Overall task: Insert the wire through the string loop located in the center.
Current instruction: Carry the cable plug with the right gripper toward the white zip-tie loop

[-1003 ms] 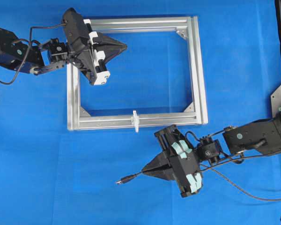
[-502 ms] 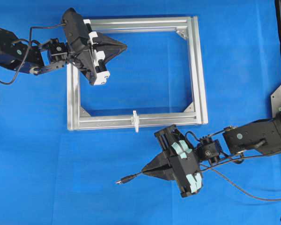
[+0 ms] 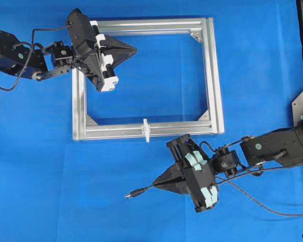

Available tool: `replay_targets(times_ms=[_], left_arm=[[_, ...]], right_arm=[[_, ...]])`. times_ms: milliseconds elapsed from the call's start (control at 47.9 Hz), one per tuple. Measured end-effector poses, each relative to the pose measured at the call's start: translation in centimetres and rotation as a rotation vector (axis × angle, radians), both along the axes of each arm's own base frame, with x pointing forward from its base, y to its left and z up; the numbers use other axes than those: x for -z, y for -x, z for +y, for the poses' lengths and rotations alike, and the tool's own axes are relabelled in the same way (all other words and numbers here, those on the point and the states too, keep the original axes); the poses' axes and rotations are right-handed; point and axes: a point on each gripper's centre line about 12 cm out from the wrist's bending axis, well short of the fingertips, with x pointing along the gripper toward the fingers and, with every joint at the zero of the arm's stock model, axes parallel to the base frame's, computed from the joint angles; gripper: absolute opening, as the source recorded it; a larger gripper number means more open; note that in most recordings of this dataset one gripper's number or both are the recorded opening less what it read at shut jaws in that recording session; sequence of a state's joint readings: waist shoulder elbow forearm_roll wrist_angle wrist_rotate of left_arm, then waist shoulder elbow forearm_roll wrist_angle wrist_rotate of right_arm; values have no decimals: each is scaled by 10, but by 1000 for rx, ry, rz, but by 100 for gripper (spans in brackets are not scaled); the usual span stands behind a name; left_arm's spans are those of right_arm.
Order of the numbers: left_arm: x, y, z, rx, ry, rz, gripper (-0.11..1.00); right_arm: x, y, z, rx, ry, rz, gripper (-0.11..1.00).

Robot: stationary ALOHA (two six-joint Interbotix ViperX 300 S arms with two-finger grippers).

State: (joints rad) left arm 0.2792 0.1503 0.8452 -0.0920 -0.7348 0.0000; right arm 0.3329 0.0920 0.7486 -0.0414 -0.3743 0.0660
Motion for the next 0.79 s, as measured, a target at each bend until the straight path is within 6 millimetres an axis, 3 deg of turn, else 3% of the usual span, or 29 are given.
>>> replay_targets(times_ms=[376,794], left_arm=[[0,0,0,0,0,0,0],[0,0,0,0,0,0,0]], right_arm=[[1,2,-1,0,2,4,-2],[9,44,-16,7,12,54,-2]])
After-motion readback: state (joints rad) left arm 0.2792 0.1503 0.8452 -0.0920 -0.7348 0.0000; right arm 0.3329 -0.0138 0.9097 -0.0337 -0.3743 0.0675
